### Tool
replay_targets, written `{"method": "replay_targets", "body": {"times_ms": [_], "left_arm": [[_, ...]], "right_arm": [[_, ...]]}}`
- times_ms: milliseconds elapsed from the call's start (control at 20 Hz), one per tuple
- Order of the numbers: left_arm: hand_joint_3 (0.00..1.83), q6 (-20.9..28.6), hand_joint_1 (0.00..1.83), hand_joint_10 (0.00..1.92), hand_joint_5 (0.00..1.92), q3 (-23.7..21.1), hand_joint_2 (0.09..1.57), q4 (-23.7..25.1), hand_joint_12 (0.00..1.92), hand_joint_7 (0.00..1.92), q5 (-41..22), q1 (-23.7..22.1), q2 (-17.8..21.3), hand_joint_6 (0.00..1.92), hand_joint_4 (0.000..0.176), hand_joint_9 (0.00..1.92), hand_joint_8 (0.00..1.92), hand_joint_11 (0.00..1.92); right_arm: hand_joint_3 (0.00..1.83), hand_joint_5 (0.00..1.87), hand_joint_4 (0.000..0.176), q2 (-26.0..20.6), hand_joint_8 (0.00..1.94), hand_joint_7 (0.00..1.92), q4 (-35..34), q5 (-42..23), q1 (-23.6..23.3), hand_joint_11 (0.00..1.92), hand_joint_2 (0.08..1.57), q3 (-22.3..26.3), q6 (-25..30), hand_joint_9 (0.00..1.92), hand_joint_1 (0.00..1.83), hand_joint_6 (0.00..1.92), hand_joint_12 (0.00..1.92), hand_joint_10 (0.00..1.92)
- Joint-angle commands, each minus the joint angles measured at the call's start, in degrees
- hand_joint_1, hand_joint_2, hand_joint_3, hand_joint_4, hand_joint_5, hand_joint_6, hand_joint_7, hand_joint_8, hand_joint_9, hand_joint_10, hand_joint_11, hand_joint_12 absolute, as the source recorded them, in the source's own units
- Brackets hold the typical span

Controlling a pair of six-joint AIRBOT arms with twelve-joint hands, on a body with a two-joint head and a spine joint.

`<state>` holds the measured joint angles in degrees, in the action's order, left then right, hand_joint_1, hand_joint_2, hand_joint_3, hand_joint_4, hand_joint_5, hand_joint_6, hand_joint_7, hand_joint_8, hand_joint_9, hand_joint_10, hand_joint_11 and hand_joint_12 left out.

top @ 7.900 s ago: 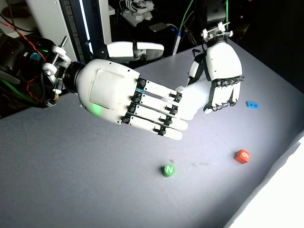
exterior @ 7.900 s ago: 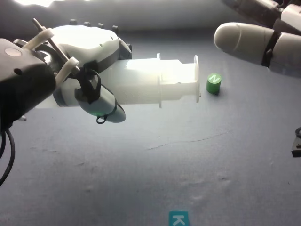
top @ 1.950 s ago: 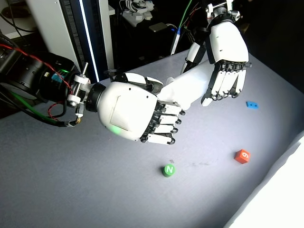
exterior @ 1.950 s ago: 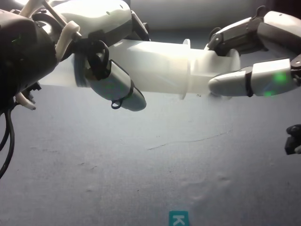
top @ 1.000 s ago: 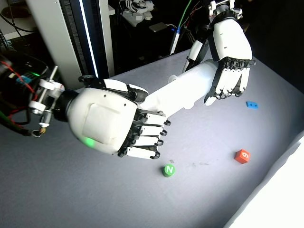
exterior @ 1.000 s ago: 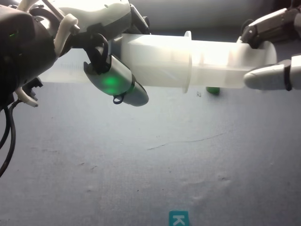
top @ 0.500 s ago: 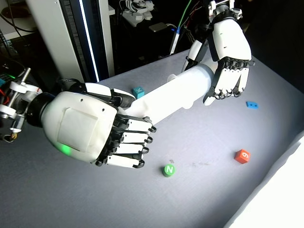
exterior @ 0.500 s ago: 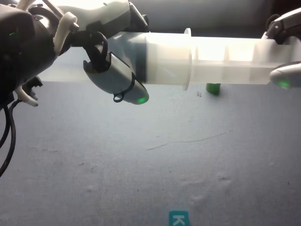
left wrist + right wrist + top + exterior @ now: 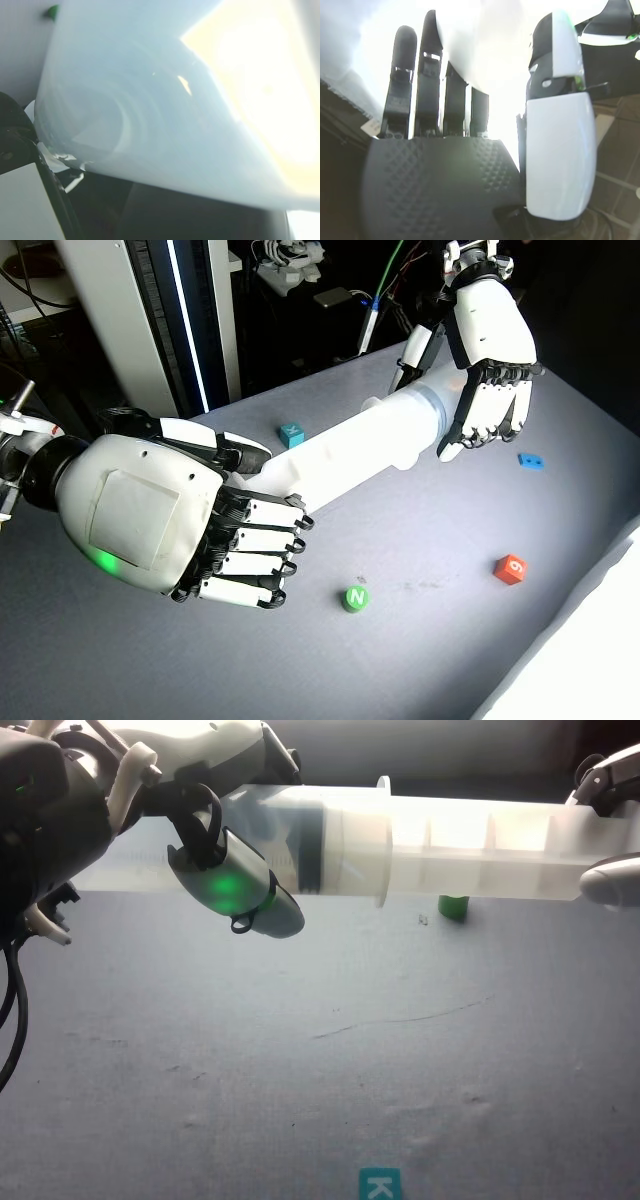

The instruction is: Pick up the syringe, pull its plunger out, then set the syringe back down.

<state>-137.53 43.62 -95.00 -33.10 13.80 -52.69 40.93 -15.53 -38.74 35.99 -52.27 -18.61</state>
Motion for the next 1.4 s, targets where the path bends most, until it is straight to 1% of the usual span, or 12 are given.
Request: {"method": "replay_targets", "body": {"times_ms": [0,150,200,300,500,700,750,800,850,1000,1300,1350], "left_arm": [[0.0,-0.37,1.28,1.06,1.21,0.14,1.07,3.25,1.39,1.01,-2.76,-1.09,0.6,0.38,0.0,0.92,1.19,0.48],[0.0,-0.37,1.28,1.01,1.2,0.02,1.07,3.09,1.37,1.03,-2.9,-1.17,0.59,0.41,0.0,0.92,1.15,0.46],[0.0,-0.37,1.36,1.26,1.12,-0.01,1.1,3.06,1.4,0.99,-2.97,-1.22,0.59,0.5,0.0,0.87,1.11,0.47],[0.0,-0.37,1.29,1.05,1.23,-0.01,1.07,3.06,1.36,1.03,-3.01,-1.38,0.59,0.35,0.0,0.94,1.15,0.52],[0.0,-0.36,1.28,1.02,1.21,-0.04,1.06,3.06,1.37,1.04,-3.19,-1.63,0.56,0.38,0.0,0.94,1.14,0.5],[0.0,-0.36,1.28,1.06,1.19,-0.06,1.07,3.02,1.4,1.03,-3.19,-1.63,0.56,0.41,0.0,0.92,1.16,0.48],[0.0,-0.36,1.28,1.07,1.16,-0.03,1.08,3.02,1.4,1.0,-3.19,-1.63,0.56,0.48,0.0,0.89,1.19,0.46],[0.0,-0.36,1.28,1.06,1.2,0.0,1.08,3.02,1.35,0.99,-3.19,-1.63,0.56,0.4,0.0,0.9,1.21,0.51],[0.0,-0.36,1.28,1.03,1.21,0.02,1.07,3.02,1.35,1.01,-3.19,-1.63,0.56,0.38,0.0,0.9,1.19,0.51],[0.0,-0.36,1.28,1.04,1.17,0.02,1.07,3.02,1.39,1.02,-3.19,-1.63,0.56,0.45,0.0,0.91,1.17,0.46],[0.0,-0.37,1.28,1.03,1.2,0.06,1.07,3.03,1.37,1.01,-3.18,-1.46,0.58,0.39,0.0,0.92,1.18,0.49],[0.0,-0.37,1.36,1.24,1.1,0.11,1.11,3.03,1.38,0.97,-3.16,-1.38,0.58,0.52,0.0,0.87,1.19,0.47]], "right_arm": [[0.0,1.02,0.0,-0.62,1.22,0.92,-2.28,-6.75,-0.27,0.31,1.13,-0.36,0.44,0.72,1.23,0.82,1.35,0.93],[0.0,1.02,0.0,-0.62,1.26,0.89,-2.28,-6.76,-0.15,0.29,1.13,-0.36,0.44,0.69,1.22,0.81,1.38,0.97],[0.0,1.02,0.0,-0.63,1.26,0.89,-2.28,-6.77,-0.15,0.29,1.13,-0.36,0.44,0.68,1.22,0.82,1.39,0.97],[0.0,1.0,0.0,-0.63,1.29,0.87,-2.28,-6.78,-0.15,0.31,1.14,-0.35,0.44,0.68,1.22,0.85,1.38,0.97],[0.0,1.01,0.0,-0.63,1.25,0.91,-2.28,-6.8,-0.14,0.3,1.13,-0.35,0.44,0.71,1.23,0.81,1.37,0.94],[0.0,0.83,0.0,-0.62,1.25,0.9,-2.28,-6.8,-0.14,0.15,1.18,-0.22,0.43,0.59,1.19,1.1,1.4,0.89],[0.0,0.66,0.0,-0.62,0.63,0.71,-2.28,-6.8,-0.14,0.05,1.11,-0.19,0.43,0.51,1.06,0.55,1.27,0.71],[0.0,0.55,0.0,-0.62,0.24,0.6,-2.28,-6.8,-0.13,0.01,1.08,-0.19,0.43,0.44,0.95,0.22,1.09,0.44],[0.0,0.48,0.0,-0.62,0.07,0.54,-2.28,-6.8,-0.1,0.0,1.07,-0.19,0.43,0.42,0.89,0.07,0.96,0.24],[0.0,0.22,0.0,-0.63,0.0,0.26,-2.28,-6.87,-0.01,0.0,1.01,-0.19,0.43,0.25,0.69,0.0,0.62,0.01],[0.0,0.0,0.0,-0.61,0.0,0.02,-2.27,-6.87,0.09,0.0,0.96,-0.19,0.43,0.03,0.4,0.0,0.15,0.0],[0.0,0.01,0.0,-0.59,0.0,0.03,-2.27,-6.87,0.1,0.0,0.94,-0.18,0.43,0.04,0.42,0.0,0.16,0.0]]}}
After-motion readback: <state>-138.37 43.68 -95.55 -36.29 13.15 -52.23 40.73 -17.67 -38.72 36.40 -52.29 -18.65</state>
